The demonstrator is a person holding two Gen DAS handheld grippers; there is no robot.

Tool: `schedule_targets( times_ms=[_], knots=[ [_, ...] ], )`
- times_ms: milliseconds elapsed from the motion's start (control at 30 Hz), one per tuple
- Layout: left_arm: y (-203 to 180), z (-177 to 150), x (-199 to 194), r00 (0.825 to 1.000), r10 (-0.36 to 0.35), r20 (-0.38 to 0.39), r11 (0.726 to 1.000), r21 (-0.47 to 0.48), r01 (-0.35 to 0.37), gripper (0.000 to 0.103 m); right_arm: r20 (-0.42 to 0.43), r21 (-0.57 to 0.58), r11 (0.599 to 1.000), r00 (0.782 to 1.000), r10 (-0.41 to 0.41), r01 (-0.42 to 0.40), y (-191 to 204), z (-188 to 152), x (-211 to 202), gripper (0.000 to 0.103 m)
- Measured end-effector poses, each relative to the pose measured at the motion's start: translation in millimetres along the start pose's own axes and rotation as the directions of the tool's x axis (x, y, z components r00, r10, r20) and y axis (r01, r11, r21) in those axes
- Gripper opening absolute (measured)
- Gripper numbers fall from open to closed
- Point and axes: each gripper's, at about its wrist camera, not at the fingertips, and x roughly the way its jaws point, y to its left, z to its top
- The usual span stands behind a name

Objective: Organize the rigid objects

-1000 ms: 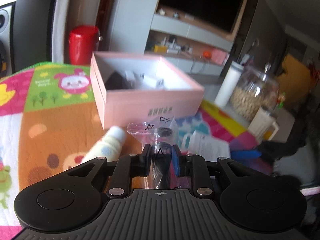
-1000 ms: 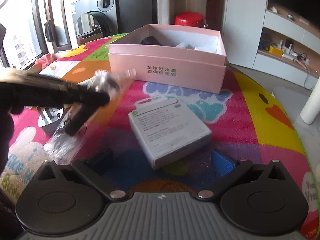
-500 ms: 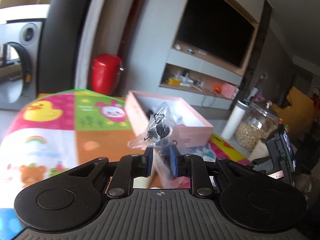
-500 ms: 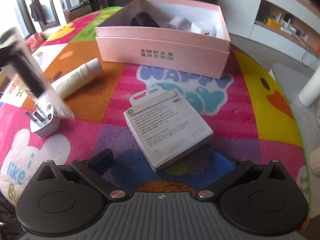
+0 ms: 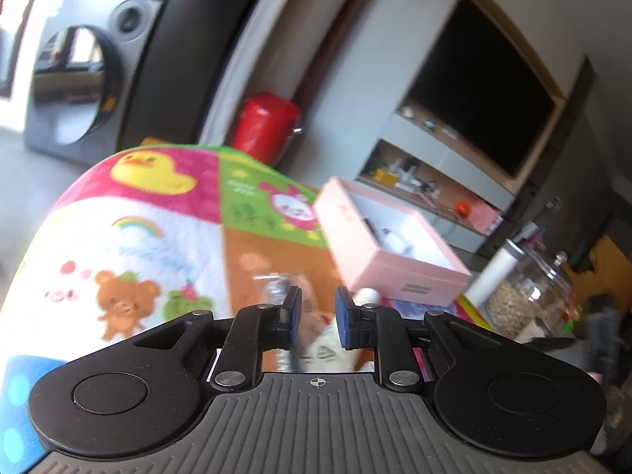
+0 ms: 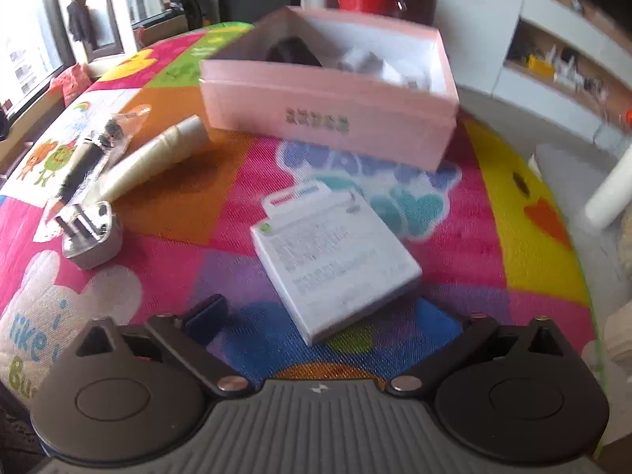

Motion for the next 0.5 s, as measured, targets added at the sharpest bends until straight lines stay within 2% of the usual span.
schedule_targets(
  times_ms=[67, 133, 233, 300, 333, 400, 433, 467, 500],
  knots=[
    [8, -2, 3, 1.0, 0.026, -0.009, 1.0, -0.014, -0.026, 0.021, 0.083, -0.055, 0.998, 0.996, 0.024, -0.019, 14, 4, -19, 0.095],
    [12, -4, 6, 0.999, 0.039, -0.031, 0.999, -0.025, -0.039, 0.021, 0.13, -0.114, 0.987, 0.984, 0.126, -0.111, 29, 10, -34, 0.095],
    [11, -8, 11, 0.997, 0.055, -0.061, 0.998, -0.009, -0.055, 0.021, 0.138, -0.206, 0.952, 0.957, 0.256, -0.225, 60, 19, -36, 0.095],
    [7, -10, 13, 0.995, 0.06, -0.076, 0.998, 0.01, -0.06, 0.021, 0.111, -0.259, 0.931, 0.949, 0.293, -0.257, 82, 25, -24, 0.094],
    [5, -11, 14, 0.995, 0.065, -0.082, 0.998, 0.022, -0.064, 0.021, 0.094, -0.286, 0.923, 0.951, 0.295, -0.258, 91, 27, -16, 0.091],
    [1, -11, 18, 0.993, 0.078, -0.092, 0.996, 0.042, -0.074, 0.021, 0.048, -0.313, 0.917, 0.961, 0.273, -0.245, 107, 30, 1, 0.078],
    [-1, -11, 21, 0.992, 0.085, -0.096, 0.996, 0.048, -0.081, 0.021, 0.013, -0.311, 0.915, 0.962, 0.274, -0.257, 111, 31, 8, 0.068],
    [-3, -11, 25, 0.991, 0.094, -0.098, 0.995, 0.053, -0.089, 0.021, -0.018, -0.299, 0.913, 0.958, 0.286, -0.278, 112, 30, 12, 0.05],
    [-5, -10, 30, 0.99, 0.102, -0.1, 0.994, 0.056, -0.097, 0.021, -0.014, -0.285, 0.912, 0.953, 0.304, -0.295, 109, 29, 11, 0.048]
  ],
)
